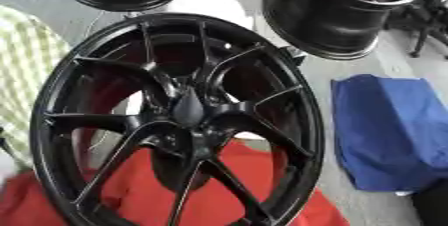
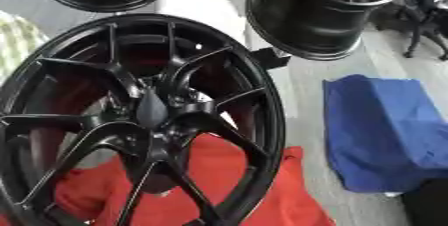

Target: Pull the pin out of the wheel hub.

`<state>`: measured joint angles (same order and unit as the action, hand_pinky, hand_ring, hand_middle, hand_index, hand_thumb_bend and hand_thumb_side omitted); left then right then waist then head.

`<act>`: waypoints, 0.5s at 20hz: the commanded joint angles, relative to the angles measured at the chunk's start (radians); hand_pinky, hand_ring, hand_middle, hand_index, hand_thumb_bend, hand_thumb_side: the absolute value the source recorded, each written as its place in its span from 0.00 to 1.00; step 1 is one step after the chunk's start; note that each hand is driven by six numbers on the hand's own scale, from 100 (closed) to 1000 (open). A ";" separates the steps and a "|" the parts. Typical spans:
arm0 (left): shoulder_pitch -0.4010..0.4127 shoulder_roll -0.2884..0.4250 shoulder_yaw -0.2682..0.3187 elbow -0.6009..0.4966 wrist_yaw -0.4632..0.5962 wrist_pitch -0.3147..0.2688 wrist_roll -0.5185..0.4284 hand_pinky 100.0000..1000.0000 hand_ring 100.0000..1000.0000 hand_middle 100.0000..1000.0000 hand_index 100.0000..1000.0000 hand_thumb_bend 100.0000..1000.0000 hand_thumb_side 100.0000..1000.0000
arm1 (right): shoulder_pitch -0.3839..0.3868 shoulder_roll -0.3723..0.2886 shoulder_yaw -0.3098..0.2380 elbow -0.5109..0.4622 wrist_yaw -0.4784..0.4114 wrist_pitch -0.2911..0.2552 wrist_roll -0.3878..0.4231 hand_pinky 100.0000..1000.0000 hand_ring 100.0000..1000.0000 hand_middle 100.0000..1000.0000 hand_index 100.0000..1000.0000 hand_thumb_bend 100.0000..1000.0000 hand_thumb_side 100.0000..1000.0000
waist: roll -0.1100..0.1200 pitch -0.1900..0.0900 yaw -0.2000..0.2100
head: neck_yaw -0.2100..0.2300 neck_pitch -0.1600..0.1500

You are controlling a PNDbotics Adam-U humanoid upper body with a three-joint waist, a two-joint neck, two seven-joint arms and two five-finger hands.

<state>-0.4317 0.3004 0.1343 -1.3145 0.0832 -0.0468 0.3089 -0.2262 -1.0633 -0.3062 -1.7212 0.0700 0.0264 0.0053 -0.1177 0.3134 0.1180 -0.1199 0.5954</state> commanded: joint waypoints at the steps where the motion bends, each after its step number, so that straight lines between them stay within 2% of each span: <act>1: -0.009 0.027 0.014 -0.016 0.008 -0.001 0.010 0.53 0.54 0.48 0.64 0.00 0.89 | 0.092 0.081 -0.092 -0.002 0.038 0.018 -0.117 0.65 0.47 0.21 0.42 0.27 0.00 | 0.009 -0.014 -0.004 | 0.017 -0.015; 3: -0.010 0.025 0.015 -0.017 0.010 -0.001 0.013 0.53 0.54 0.48 0.64 0.00 0.89 | 0.156 0.178 -0.119 -0.020 0.075 0.045 -0.172 0.65 0.50 0.27 0.45 0.29 0.00 | 0.013 -0.012 -0.004 | 0.022 -0.015; 5: -0.013 0.022 0.016 -0.018 0.012 -0.001 0.017 0.53 0.54 0.48 0.64 0.00 0.89 | 0.208 0.275 -0.135 -0.035 0.146 0.076 -0.213 0.68 0.58 0.39 0.54 0.35 0.00 | 0.018 -0.011 -0.005 | 0.025 -0.016; 7: -0.015 0.020 0.017 -0.019 0.013 -0.001 0.020 0.53 0.54 0.48 0.64 0.00 0.89 | 0.241 0.366 -0.143 -0.037 0.217 0.118 -0.238 0.70 0.64 0.46 0.61 0.41 0.00 | 0.022 -0.010 -0.005 | 0.029 -0.016; 8: -0.015 0.019 0.017 -0.019 0.014 -0.001 0.020 0.53 0.54 0.48 0.64 0.00 0.89 | 0.251 0.405 -0.146 -0.033 0.244 0.138 -0.248 0.71 0.66 0.50 0.64 0.45 0.00 | 0.024 -0.011 -0.005 | 0.031 -0.016; 10: -0.016 0.017 0.017 -0.018 0.014 -0.001 0.021 0.53 0.54 0.48 0.64 0.00 0.89 | 0.264 0.472 -0.152 -0.013 0.278 0.173 -0.266 0.73 0.76 0.67 0.74 0.64 0.08 | 0.028 -0.011 -0.006 | 0.035 -0.016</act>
<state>-0.4336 0.2994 0.1446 -1.3145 0.0923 -0.0473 0.3253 0.0366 -0.6047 -0.4371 -1.7306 0.3152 0.1774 -0.2464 -0.0924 0.3166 0.1146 -0.0888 0.5911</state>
